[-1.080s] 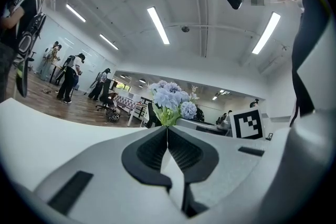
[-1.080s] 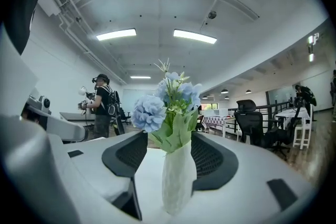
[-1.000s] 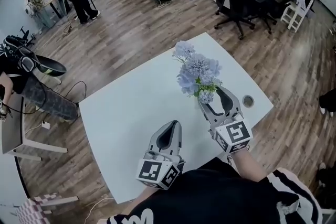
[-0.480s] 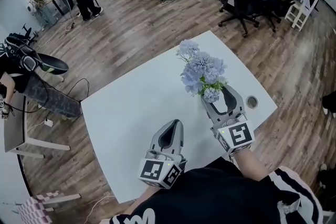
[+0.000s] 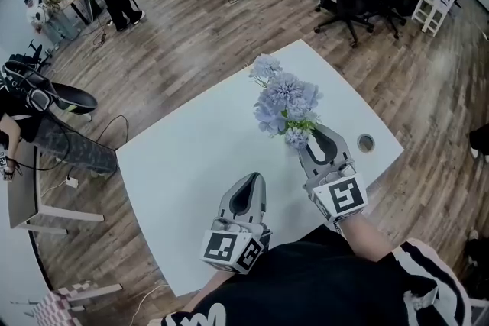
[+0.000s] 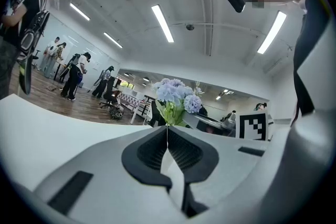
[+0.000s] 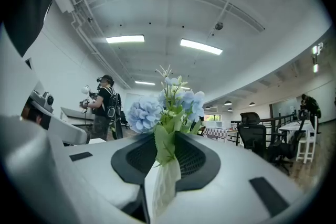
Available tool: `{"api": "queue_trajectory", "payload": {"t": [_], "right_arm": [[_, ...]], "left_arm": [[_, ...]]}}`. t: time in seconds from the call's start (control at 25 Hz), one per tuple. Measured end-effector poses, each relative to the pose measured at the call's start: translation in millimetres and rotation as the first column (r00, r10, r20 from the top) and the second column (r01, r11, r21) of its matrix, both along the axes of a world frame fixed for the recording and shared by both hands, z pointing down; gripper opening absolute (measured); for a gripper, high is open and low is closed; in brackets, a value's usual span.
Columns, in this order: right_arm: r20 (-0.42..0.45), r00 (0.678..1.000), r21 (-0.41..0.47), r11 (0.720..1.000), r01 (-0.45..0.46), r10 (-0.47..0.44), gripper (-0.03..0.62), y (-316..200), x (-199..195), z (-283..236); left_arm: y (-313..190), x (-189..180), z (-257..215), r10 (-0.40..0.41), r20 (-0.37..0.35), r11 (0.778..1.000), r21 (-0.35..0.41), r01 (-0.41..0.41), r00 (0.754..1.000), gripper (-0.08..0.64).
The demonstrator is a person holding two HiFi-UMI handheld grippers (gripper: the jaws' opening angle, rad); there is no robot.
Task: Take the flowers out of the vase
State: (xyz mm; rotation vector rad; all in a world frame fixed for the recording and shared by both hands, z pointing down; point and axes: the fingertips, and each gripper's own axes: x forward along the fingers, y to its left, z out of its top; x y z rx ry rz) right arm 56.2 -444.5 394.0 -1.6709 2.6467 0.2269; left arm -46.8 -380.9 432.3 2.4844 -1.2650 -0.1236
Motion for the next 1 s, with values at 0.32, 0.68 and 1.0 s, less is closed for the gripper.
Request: {"api": "queue_trajectory", "payload": {"t": [0.32,0.68,1.0], "right_arm": [[-0.004,1.0,0.005,1.0,-0.005,0.005,0.037,-2.6,0.8,-3.3],[0.036,0.999,0.032,0.999,-0.012,0.01,0.021,0.9,5.7,-10.0],[0.1,0.995,0.071,0.997,-0.011,0.004,0.02,5.4,3.3,-26.7]], "left_arm": [[-3.0,1.5,-2.0,0.006,0.001,1.0,-0.002,-0.006,1.0,0.008],[-0.4,4.8,-1.3,0.008,0.006,1.0,0.003,-0.008,1.0,0.008],[0.2,7.9,-0.7,0.013,0.01,1.0,0.007,-0.013,1.0,0.008]]}}
